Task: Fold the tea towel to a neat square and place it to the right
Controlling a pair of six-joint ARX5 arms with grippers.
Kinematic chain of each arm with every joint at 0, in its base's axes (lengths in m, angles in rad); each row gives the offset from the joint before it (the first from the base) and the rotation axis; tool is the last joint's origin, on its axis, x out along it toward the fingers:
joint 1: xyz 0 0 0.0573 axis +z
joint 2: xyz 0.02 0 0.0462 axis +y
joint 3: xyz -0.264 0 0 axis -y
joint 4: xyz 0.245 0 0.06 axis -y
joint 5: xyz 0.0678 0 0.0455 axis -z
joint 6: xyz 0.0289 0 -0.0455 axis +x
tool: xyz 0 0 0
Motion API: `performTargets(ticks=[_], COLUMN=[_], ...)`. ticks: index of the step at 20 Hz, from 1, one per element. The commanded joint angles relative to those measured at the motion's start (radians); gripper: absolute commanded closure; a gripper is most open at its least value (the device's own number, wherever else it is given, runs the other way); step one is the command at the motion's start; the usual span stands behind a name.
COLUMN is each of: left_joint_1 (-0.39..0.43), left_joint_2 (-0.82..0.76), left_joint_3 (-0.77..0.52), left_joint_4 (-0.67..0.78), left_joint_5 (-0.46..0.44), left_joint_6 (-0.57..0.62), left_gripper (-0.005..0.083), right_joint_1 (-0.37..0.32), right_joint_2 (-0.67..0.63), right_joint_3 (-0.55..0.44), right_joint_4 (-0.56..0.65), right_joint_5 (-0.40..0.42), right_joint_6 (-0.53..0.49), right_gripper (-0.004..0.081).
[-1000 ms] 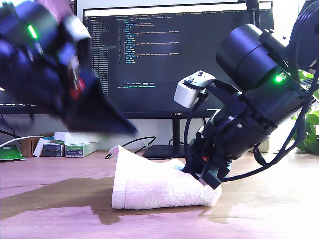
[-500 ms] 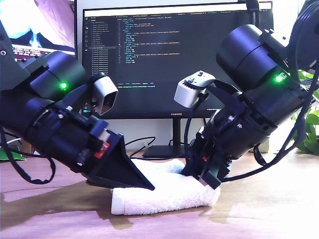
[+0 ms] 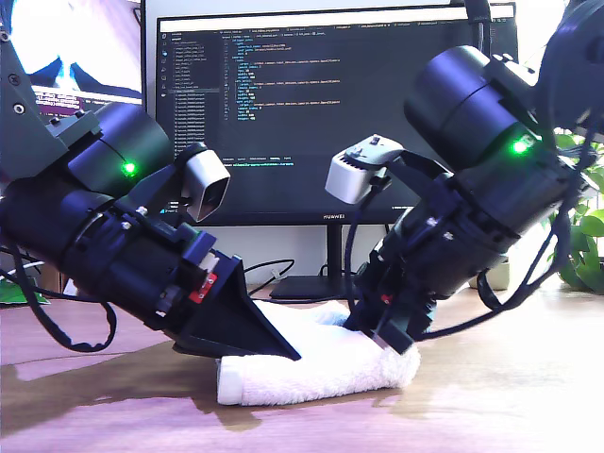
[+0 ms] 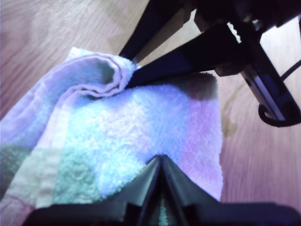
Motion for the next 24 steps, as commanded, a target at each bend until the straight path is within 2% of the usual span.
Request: performTargets(ticks=[1,4,11,16,20,22,24], left_joint_1=[-0.005,-0.005,-0.005,-0.005,-0.005,-0.005,-0.005], left_joint_2=[0.091,0.091,0.091,0.091,0.091,0.091,0.091], left_joint_3=[-0.037,-0.037,-0.037,-0.037,-0.037,-0.037,-0.037], left_joint_4=[-0.043,-0.05,-0.051,-0.069,-0.069,-0.069,-0.069], left_joint_5=[-0.063,-0.09,-0.092,-0.106,-0.109,-0.109,-0.109], left_joint_6=[0.008,0.008,0.008,0.027,0.027,0.027,0.027], left_gripper=[0.0795,0.0795,0.0795,0.0795,0.0795,0.0795,0.0795], right_joint_1=[0.002,0.002,-0.007,-0.043,-0.058,-0.057,-0.054], right_joint_2=[0.048,0.048,0.048,0.048,0.048,0.048,0.048], right_joint_3=[0.006,0.047,0.15,0.219,0.28,0.319,0.374], right_joint_4=[-0.036,-0.069,-0.17,-0.22,-0.308,-0.381,-0.477], right_joint_5=[0.028,0.063,0.169,0.195,0.195,0.188,0.175], right_joint_6=[0.005,0.005,0.003,-0.026,-0.031,-0.031,-0.032], right_gripper=[0.0654,0.059,0.059,0.0593,0.0598,0.0662,0.0788])
